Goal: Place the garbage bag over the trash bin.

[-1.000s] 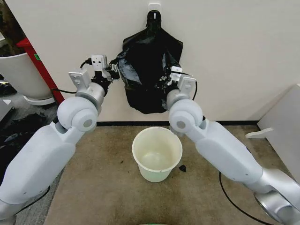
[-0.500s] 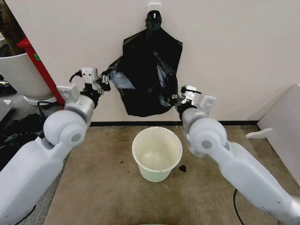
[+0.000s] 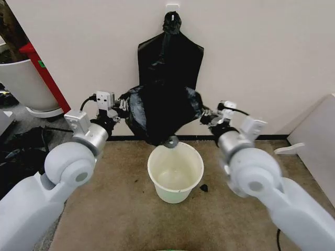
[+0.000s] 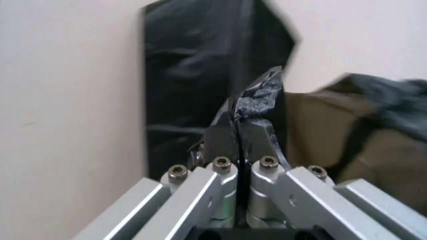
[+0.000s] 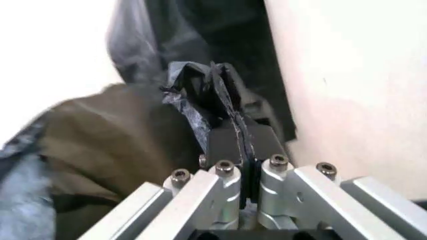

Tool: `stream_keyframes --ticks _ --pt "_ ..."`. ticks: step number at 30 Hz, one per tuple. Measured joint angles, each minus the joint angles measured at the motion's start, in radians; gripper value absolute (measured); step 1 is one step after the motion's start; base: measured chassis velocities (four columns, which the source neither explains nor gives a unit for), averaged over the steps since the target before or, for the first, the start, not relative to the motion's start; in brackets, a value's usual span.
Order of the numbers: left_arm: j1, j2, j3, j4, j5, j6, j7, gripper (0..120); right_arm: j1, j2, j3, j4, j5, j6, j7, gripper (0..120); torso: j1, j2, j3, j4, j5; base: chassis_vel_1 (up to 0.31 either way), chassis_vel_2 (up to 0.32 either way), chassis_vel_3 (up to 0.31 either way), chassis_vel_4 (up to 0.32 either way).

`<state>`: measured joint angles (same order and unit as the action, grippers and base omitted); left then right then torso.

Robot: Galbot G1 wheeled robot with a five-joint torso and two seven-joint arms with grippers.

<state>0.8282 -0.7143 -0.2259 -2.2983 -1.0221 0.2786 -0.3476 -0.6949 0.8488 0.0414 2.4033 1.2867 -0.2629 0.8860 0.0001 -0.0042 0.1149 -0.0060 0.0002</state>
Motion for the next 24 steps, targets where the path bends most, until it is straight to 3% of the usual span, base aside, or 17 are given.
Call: stream_keyframes --ticks 8,12,20,24 --pt "-0.052 0.056 -0.003 -0.093 -0.232 -0.029 0.020 0 -0.019 -0.108 0.184 0.095 0.137 0.000 -0.054 0 0.000 0.000 0.000 -0.0002 0.0003 0.000 0.000 0.000 0.000" --pt "-0.081 0.084 -0.009 -0.153 -0.436 -0.053 0.012 0 -0.062 -0.167 0.339 0.105 0.234 0.000 -0.092 0 0.000 0.000 0.000 0.0000 0.0000 0.000 0.000 0.000 0.000" --pt "-0.054 0.137 -0.045 -0.208 -0.613 -0.074 0.008 0 -0.215 -0.202 0.559 0.103 0.360 -0.007 -0.133 0 0.000 0.000 0.000 0.0000 0.0002 0.000 0.000 0.000 0.000" --pt "-0.070 0.142 -0.050 -0.208 -0.654 -0.085 0.029 0 -0.221 -0.220 0.620 0.102 0.393 -0.007 -0.151 0 0.000 0.000 0.000 0.0000 0.0001 0.000 0.000 0.000 0.000"
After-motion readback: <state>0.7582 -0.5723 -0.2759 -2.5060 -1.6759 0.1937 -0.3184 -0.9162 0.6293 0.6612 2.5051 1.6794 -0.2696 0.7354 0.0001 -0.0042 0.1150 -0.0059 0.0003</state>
